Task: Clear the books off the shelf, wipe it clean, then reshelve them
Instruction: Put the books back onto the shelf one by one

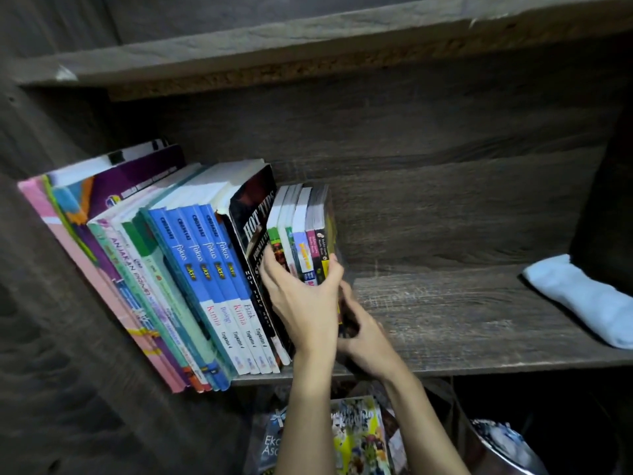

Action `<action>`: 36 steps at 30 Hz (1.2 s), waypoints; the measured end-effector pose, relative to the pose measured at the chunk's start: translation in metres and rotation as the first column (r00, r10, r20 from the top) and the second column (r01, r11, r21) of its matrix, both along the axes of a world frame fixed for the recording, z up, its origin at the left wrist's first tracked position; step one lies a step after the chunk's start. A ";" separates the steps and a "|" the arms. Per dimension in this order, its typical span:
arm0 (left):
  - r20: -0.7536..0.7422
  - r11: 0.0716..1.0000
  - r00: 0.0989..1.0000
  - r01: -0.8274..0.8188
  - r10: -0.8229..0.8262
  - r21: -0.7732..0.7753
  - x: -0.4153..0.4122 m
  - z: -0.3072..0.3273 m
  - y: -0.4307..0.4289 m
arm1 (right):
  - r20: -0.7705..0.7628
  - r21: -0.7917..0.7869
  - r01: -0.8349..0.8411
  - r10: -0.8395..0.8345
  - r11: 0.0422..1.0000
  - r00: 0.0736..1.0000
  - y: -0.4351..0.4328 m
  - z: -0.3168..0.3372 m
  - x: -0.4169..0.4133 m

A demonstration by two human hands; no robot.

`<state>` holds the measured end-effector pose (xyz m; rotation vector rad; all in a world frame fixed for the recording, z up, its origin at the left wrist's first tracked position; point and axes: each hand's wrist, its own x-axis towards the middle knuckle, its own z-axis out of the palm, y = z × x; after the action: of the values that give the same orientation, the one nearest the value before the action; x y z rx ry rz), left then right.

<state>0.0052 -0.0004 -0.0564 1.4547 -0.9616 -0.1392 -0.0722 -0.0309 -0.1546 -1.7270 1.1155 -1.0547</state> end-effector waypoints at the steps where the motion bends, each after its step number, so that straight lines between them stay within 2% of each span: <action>1: -0.003 1.000 1.000 -0.014 0.014 -0.019 0.003 0.000 0.000 | 0.009 -0.003 -0.007 0.007 1.000 1.000 0.000 0.000 0.004; 10: 0.055 1.000 0.998 -0.008 0.007 0.018 0.008 0.003 0.009 | 0.056 0.010 -0.042 0.042 0.999 0.998 -0.006 -0.002 0.008; 17: 0.194 0.978 0.962 0.168 -0.190 0.125 0.024 0.000 0.016 | 0.076 0.010 0.015 -0.016 1.000 0.997 -0.004 0.002 0.010; 20: 0.249 0.971 0.944 0.184 -0.218 0.152 0.037 -0.004 0.021 | 0.061 0.012 0.047 -0.048 0.999 0.997 -0.001 0.000 0.014; 27: 0.222 0.989 0.971 0.061 -0.091 0.136 0.031 -0.003 0.023 | -0.068 -0.058 0.149 -0.153 0.987 0.986 0.007 0.005 0.017; 31: 0.258 0.996 0.966 -0.007 -0.017 0.090 0.027 -0.007 0.022 | -0.126 -0.079 0.201 -0.210 0.976 0.970 0.005 0.002 0.021; 36: 0.276 0.992 0.961 -0.054 0.019 0.118 0.023 -0.013 0.017 | -0.134 -0.105 0.158 -0.171 0.982 0.976 0.007 0.001 0.017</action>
<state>0.0285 0.0162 -0.0692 1.6349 -1.1669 0.0325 -0.0549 -0.0244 -0.1540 -1.8324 1.3374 -1.1132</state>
